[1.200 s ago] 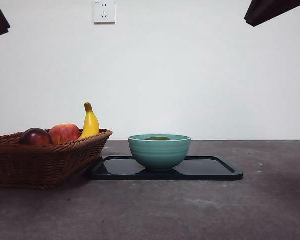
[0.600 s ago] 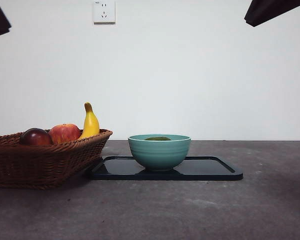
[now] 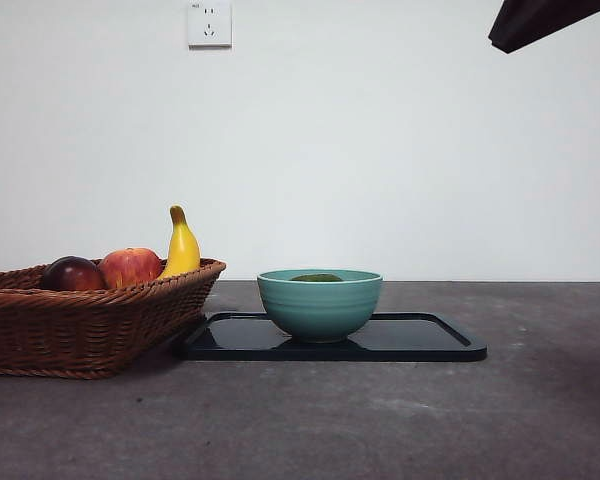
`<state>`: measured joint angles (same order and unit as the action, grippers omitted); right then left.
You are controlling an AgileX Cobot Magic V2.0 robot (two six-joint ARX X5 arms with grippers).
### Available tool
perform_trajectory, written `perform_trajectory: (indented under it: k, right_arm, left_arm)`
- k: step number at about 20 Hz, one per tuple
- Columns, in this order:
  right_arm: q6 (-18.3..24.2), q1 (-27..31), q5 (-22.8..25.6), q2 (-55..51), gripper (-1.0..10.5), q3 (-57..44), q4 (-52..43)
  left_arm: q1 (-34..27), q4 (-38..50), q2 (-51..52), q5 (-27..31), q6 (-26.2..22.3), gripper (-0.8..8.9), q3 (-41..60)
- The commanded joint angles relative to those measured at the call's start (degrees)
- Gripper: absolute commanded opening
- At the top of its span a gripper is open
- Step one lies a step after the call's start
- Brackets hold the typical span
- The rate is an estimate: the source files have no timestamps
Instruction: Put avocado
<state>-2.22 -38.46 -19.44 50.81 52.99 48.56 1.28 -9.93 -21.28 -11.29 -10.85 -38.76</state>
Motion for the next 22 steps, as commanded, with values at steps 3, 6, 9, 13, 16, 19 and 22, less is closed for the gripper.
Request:
perform_trajectory:
  k: [3, 6, 9, 13, 16, 19, 22]
  right_arm:
    - [-0.5, -0.5, 0.0, 0.4, 0.1, 0.5, -0.5]
    - [-0.5, -0.5, 0.0, 0.4, 0.1, 0.5, -0.5]
    - [-0.5, -0.5, -0.1, 0.4, 0.1, 0.5, -0.5]
    - [-0.5, -0.5, 0.0, 0.4, 0.1, 0.5, -0.5]
    - [-0.5, -0.5, 0.0, 0.4, 0.1, 0.5, -0.5]
    - [-0.5, -0.5, 0.0, 0.4, 0.1, 0.5, -0.5]
    - [-0.5, -0.5, 0.0, 0.4, 0.1, 0.5, -0.6]
  left_arm:
    - [-3.0, 4.6, 7.1, 4.3, 0.0, 0.07, 12.0]
    - [-3.3, 9.7, 11.1, 4.4, 1.6, 0.07, 21.0]
    - [-3.3, 12.5, 14.6, 4.5, 4.6, 0.07, 28.3]
    - [-3.2, 12.5, 18.2, 4.5, 7.1, 0.07, 34.1]
    - [-3.2, 12.2, 19.8, 4.5, 7.5, 0.07, 36.7]
    - [-3.2, 10.6, 21.1, 4.5, 8.0, 0.07, 38.1]
    - [-3.2, 7.7, 21.1, 4.5, 8.5, 0.07, 38.1]
